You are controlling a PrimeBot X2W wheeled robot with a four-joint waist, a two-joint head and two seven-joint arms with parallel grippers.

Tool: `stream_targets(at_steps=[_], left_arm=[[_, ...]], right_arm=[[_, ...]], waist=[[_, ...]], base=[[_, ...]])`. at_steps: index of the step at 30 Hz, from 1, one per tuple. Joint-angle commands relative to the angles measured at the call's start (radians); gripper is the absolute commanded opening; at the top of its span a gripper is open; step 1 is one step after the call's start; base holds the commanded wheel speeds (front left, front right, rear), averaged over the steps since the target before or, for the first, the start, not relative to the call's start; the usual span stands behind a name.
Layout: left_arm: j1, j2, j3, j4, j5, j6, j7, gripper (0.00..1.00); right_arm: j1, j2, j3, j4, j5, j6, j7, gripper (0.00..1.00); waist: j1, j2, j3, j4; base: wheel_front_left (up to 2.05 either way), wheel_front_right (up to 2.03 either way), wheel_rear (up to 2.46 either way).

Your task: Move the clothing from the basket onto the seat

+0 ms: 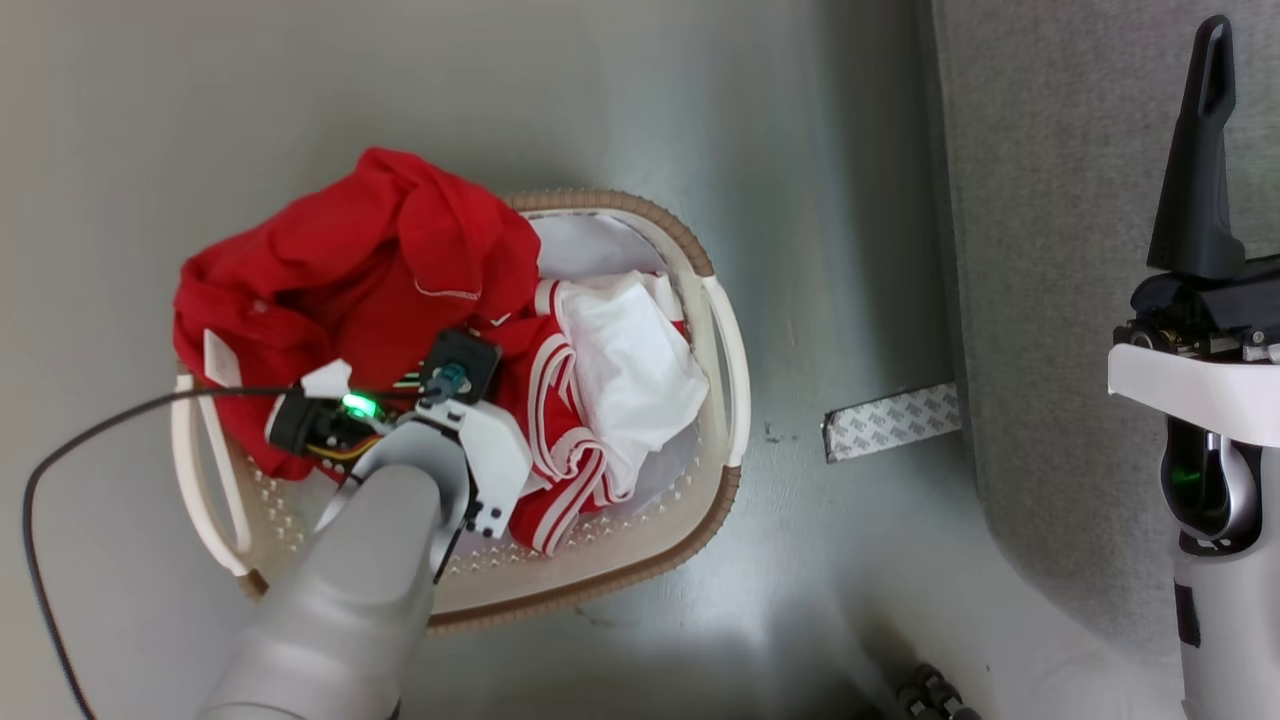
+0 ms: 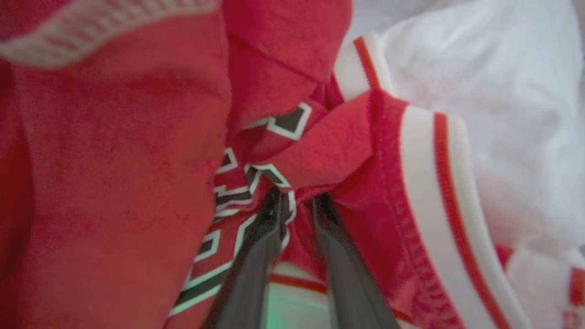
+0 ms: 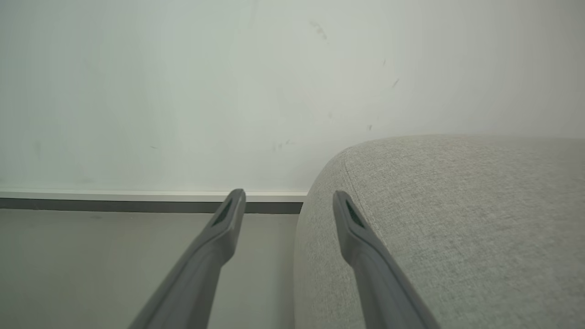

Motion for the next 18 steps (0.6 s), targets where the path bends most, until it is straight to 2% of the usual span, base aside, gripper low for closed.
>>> stream_targets(at_steps=[1, 5, 7, 10, 13, 18], left_arm=[[0.0, 0.004, -0.002, 0.023, -0.003, -0.001, -0.009, 0.0], [0.035, -0.011, 0.0, 0.053, -0.043, -0.039, -0.044, 0.0], [0.061, -0.016, 0.003, 0.056, -0.075, -0.068, -0.064, 0.0], [0.105, -0.02, 0.004, 0.035, -0.12, -0.089, -0.094, 0.0], [0.172, -0.021, -0.015, -0.037, -0.204, -0.117, -0.111, 0.0], [0.289, -0.021, -0.071, -0.179, -0.337, -0.114, -0.12, 0.0]], right_arm=[[0.002, -0.001, -0.006, 0.007, 0.012, -0.002, -0.003, 1.0], [0.04, -0.001, -0.014, 0.031, 0.017, -0.002, -0.003, 1.0], [0.059, -0.001, -0.019, 0.047, 0.013, -0.002, -0.003, 1.0], [0.101, -0.001, -0.032, 0.061, 0.007, -0.002, -0.003, 1.0], [0.152, -0.001, -0.046, 0.082, -0.003, -0.002, -0.003, 1.0], [0.25, -0.001, -0.071, 0.117, -0.049, -0.002, -0.003, 1.0]], waist=[[-0.0002, 0.0, -0.018, 0.003], [-0.0002, 0.0, -0.086, 0.015], [-0.0002, 0.0, -0.137, 0.024], [-0.0002, 0.0, -0.226, 0.043], [-0.0002, 0.0, -0.324, 0.068], [-0.0002, 0.0, -0.489, 0.122]], base=[[0.0, 0.0, 0.0], [0.0, 0.0, 0.0], [0.0, 0.0, 0.0], [0.0, 0.0, 0.0], [0.0, 0.0, 0.0], [0.0, 0.0, 0.0]])
